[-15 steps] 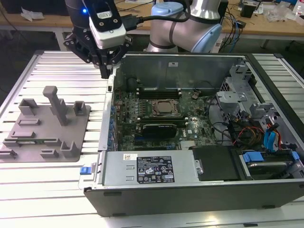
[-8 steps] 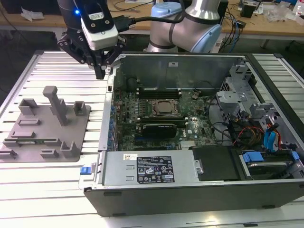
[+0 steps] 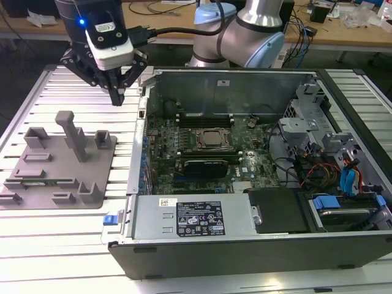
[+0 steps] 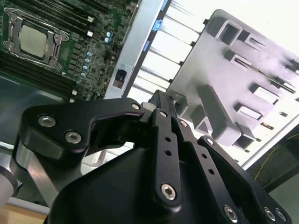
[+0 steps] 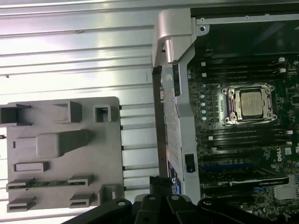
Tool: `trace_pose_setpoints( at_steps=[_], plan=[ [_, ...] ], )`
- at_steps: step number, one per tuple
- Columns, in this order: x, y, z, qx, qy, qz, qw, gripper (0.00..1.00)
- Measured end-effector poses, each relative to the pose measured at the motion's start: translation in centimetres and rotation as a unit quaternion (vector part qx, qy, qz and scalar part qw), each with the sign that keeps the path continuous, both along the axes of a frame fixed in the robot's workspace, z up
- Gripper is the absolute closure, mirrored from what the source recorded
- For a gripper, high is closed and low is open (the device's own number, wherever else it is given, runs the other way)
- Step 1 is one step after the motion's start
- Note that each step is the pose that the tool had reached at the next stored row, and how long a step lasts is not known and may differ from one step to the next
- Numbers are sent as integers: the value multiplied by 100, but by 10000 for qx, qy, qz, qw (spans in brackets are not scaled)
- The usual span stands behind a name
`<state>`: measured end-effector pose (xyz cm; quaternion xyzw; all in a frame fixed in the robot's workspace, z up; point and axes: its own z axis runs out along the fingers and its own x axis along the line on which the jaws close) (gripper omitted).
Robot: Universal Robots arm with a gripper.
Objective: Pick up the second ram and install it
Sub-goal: 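Reach for the second ram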
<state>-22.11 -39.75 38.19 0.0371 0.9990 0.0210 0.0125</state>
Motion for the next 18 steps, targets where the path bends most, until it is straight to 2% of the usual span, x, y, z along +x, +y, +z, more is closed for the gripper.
trace_pose_setpoints(
  at_steps=[11,18],
  plan=[
    [-284,0,-56,0,0,0,10000,92],
    [-579,0,-95,0,0,0,10000,92]
  ],
)
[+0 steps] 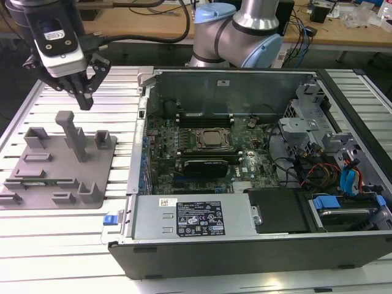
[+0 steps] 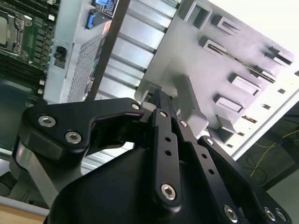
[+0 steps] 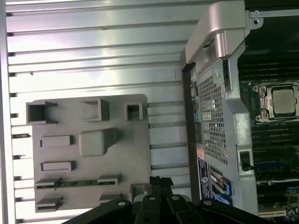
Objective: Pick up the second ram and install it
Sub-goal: 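Reach for the second ram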
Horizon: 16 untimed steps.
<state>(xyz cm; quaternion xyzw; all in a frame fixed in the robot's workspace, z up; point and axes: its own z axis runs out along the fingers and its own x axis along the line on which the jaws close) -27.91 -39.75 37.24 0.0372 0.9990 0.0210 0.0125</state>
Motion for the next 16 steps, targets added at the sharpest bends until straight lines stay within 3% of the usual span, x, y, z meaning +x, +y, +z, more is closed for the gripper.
trace_pose_setpoints(
  at_steps=[5,11,13,16],
  plan=[
    [-132,0,-19,0,0,1,10000,92],
    [-460,0,-64,0,0,0,10000,92],
    [-519,0,-73,0,0,0,10000,92],
    [-713,0,-101,0,0,0,10000,92]
  ],
)
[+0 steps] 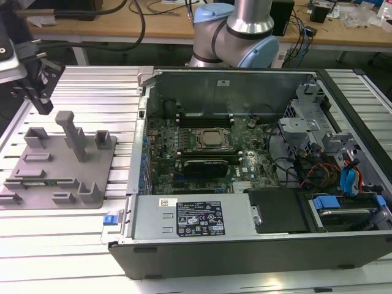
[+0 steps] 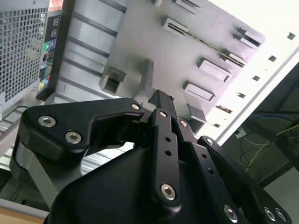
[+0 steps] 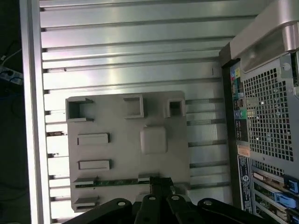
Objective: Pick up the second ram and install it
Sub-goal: 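Reach for the second ram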
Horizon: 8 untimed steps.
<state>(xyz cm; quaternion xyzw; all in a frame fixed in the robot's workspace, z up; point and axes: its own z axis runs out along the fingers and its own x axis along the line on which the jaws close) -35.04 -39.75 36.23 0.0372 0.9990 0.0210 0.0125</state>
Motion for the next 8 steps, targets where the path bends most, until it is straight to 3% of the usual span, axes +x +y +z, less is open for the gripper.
trace_pose_setpoints(
  at_steps=[8],
  plan=[
    [-321,0,-53,0,0,0,10000,92]
  ],
)
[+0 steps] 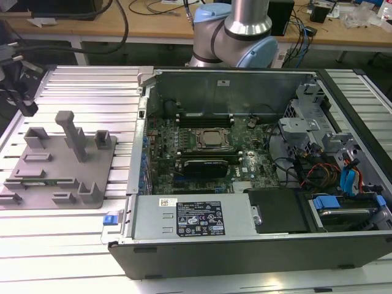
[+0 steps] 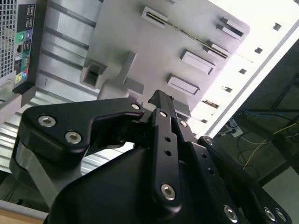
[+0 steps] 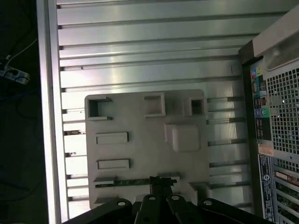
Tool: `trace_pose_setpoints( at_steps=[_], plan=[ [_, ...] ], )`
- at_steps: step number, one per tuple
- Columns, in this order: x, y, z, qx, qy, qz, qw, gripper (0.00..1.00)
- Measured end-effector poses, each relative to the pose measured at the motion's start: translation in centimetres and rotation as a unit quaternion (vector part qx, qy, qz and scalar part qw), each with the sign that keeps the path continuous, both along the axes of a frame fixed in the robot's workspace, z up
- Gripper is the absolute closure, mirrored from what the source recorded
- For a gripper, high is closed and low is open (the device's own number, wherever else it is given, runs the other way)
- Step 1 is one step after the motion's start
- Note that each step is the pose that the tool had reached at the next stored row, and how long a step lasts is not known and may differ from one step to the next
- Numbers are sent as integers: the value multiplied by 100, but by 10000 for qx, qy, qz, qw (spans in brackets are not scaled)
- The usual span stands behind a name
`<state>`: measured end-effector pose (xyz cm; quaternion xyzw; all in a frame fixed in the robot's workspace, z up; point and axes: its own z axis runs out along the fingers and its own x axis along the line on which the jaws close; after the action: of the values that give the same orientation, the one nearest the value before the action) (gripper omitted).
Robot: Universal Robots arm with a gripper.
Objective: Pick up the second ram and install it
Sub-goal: 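Reach for the second ram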
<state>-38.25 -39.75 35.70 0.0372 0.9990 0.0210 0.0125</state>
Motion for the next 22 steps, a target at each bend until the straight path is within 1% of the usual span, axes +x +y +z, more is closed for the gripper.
trace_pose_setpoints(
  at_steps=[1,2,5,8,10,13,16,18,21,22],
  plan=[
    [-45,0,-16,0,0,0,10000,92],
    [-116,0,-39,0,0,0,10000,92],
    [-194,0,-65,0,0,0,10000,92],
    [-352,0,-115,0,0,0,10000,92],
    [-420,0,-140,0,0,0,10000,92],
    [-475,0,-200,1,-1,0,10000,92],
    [-492,0,-317,1,0,0,10000,92],
    [-493,-1,-365,0,2,0,10000,92],
    [-493,-26,-404,0,18,1,10000,92],
    [-493,-48,-417,0,27,0,10000,92]
  ],
)
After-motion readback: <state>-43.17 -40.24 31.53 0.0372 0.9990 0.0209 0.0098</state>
